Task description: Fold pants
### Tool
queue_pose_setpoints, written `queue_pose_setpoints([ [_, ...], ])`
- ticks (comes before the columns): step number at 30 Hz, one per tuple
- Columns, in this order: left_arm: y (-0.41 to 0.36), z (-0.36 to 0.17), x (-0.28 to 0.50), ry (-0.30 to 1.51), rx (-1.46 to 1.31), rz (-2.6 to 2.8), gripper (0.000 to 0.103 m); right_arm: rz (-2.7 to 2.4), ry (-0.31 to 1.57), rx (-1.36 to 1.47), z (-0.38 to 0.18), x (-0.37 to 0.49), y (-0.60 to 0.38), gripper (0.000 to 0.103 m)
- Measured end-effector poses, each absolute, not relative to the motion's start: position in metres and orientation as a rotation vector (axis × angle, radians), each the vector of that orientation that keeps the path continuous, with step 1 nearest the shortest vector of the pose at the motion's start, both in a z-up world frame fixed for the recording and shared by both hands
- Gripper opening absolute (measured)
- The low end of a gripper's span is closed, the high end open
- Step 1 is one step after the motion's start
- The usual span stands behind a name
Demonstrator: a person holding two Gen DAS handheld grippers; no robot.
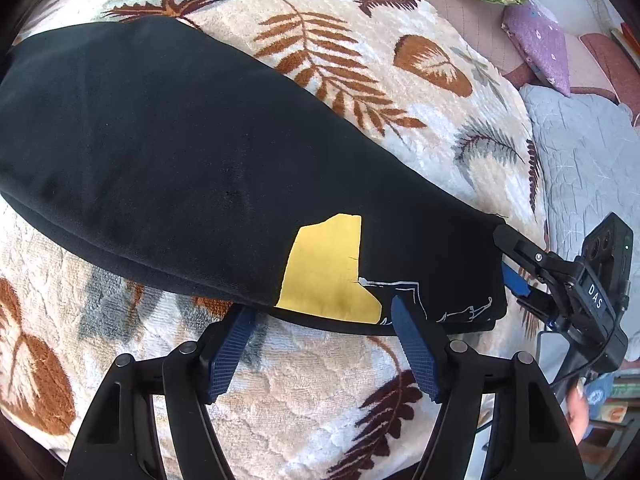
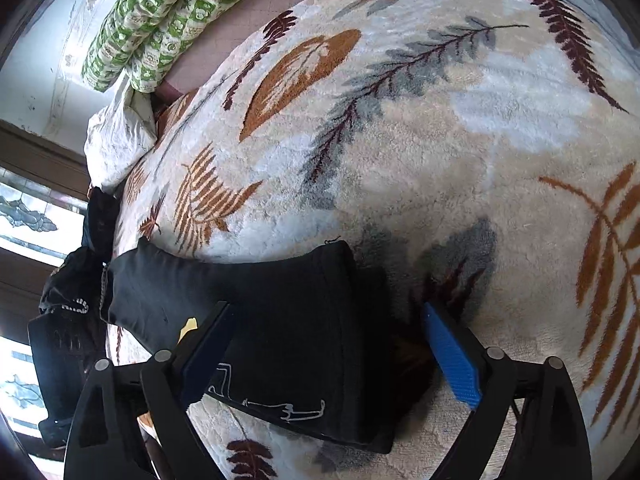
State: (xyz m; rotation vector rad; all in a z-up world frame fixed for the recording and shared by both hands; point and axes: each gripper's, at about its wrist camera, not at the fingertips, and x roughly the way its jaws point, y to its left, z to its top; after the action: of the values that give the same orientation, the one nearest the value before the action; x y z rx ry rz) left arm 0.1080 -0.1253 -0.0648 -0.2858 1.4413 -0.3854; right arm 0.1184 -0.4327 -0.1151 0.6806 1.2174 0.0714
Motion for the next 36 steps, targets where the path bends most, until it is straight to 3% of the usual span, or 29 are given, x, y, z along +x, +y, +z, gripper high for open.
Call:
queue_pose_setpoints([
  [7, -0.119, -0.067, 0.113, 1.442, -0.311, -0.367, 0.068, 0.085, 1.22, 0.866, -0.113, 0.112, -0.448, 0.101],
  [10, -0.124, -0.067, 0.112, 1.436, -0.305, -0.355, 0.071, 0.097, 1.231, 0.773, -0.116, 0.112, -0.434, 0.098],
  [12, -0.125, -0.066, 0.112, 1.434, -0.298, -0.35, 0.07, 0.082, 1.214, 0.739, -0.115, 0.111, -0.431, 0.089],
  [13, -0.125, -0.066, 0.112, 1.436, -0.298, -0.347, 0.069, 0.082, 1.201, 0.74, -0.114, 0.109, -0.432, 0.064],
  [14, -0.124, -0.067, 0.112, 1.437, -0.303, -0.342, 0.062, 0.081, 1.203, 0.742, -0.115, 0.108, -0.434, 0.03],
  [15, -0.124, -0.067, 0.113, 1.44, -0.31, -0.335, 0.056, 0.075, 1.223, 0.736, -0.119, 0.107, -0.436, 0.019],
  [17, -0.122, -0.068, 0.115, 1.449, -0.328, -0.318, 0.045, 0.088, 1.216, 0.733, -0.124, 0.102, -0.438, 0.018],
  [18, -0.121, -0.069, 0.115, 1.447, -0.335, -0.304, 0.029, 0.085, 1.207, 0.72, -0.122, 0.1, -0.437, 0.018],
  [21, -0.12, -0.073, 0.12, 1.487, -0.425, -0.313, 0.016, 0.076, 1.159, 0.709, -0.109, 0.099, -0.438, 0.015],
  [26, -0.138, -0.066, 0.127, 1.465, -0.438, -0.35, 0.015, 0.064, 1.086, 0.736, -0.089, 0.107, -0.459, 0.014],
  [32, -0.142, -0.083, 0.122, 1.461, -0.414, -0.322, 0.018, 0.01, 1.163, 0.736, -0.122, 0.107, -0.465, 0.019],
  [36, -0.143, -0.077, 0.114, 1.469, -0.384, -0.353, 0.031, 0.011, 1.139, 0.834, -0.123, 0.101, -0.476, 0.024],
])
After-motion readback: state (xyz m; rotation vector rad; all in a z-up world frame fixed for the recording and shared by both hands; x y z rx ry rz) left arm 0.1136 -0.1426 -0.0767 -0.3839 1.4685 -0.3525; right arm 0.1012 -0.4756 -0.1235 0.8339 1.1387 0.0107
